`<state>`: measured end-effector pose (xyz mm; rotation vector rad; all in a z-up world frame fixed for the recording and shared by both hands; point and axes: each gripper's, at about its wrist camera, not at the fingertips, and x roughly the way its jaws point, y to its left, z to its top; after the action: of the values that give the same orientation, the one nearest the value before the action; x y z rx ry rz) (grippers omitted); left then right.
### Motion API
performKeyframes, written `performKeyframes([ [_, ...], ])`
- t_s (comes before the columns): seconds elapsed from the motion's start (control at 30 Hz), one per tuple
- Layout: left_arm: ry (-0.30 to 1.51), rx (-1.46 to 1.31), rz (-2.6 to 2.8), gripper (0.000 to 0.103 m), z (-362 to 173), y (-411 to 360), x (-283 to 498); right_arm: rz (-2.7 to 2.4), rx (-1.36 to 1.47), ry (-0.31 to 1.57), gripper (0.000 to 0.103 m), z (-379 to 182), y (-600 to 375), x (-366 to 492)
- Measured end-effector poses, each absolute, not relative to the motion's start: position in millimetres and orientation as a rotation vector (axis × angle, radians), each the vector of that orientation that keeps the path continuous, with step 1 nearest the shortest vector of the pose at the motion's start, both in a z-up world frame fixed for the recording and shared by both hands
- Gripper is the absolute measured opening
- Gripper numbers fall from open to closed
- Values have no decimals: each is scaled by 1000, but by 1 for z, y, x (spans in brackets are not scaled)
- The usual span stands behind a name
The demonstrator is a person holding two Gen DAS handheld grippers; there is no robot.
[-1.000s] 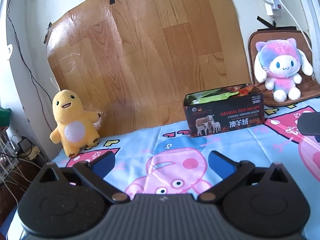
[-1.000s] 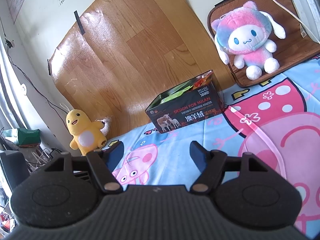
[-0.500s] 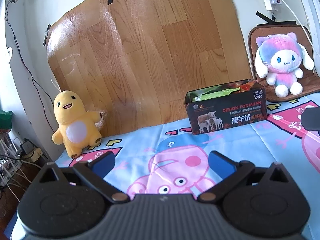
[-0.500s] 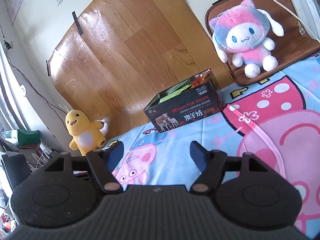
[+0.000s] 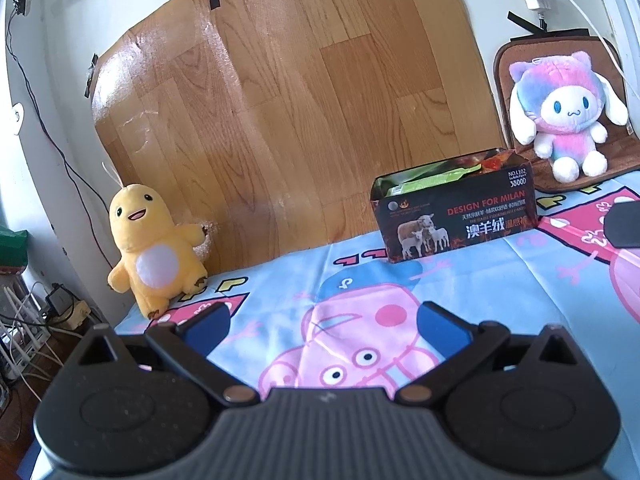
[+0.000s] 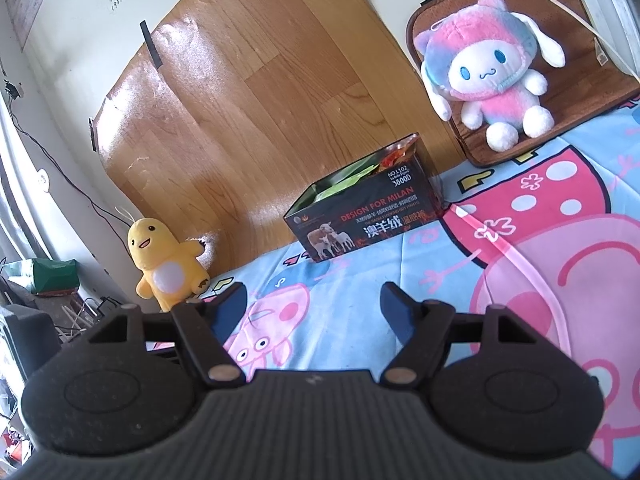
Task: Organize snacks
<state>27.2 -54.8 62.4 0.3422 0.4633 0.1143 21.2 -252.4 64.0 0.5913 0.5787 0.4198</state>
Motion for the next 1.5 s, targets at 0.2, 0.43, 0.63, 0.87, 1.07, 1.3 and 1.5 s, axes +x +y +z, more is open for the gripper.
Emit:
performKeyframes([
  [0.2,468,353,120,103,61,-55,28,420,593,581,76,64,-253,22],
  [0.43,477,361,125,103,59,-54,31,418,596,587,76,63,-252,22],
  [0.63,482,364,127,103,58,-54,31,417,596,588,76,62,-253,22],
  [0.87,486,368,135,103,56,-53,32,415,598,591,76,61,-252,22],
  [1.07,490,374,137,103,54,-53,33,413,600,593,76,60,-252,21],
  [1.3,493,379,144,103,53,-53,34,412,602,598,76,59,-252,21],
  [1.5,496,386,155,103,52,-53,35,411,604,599,76,59,-252,21],
])
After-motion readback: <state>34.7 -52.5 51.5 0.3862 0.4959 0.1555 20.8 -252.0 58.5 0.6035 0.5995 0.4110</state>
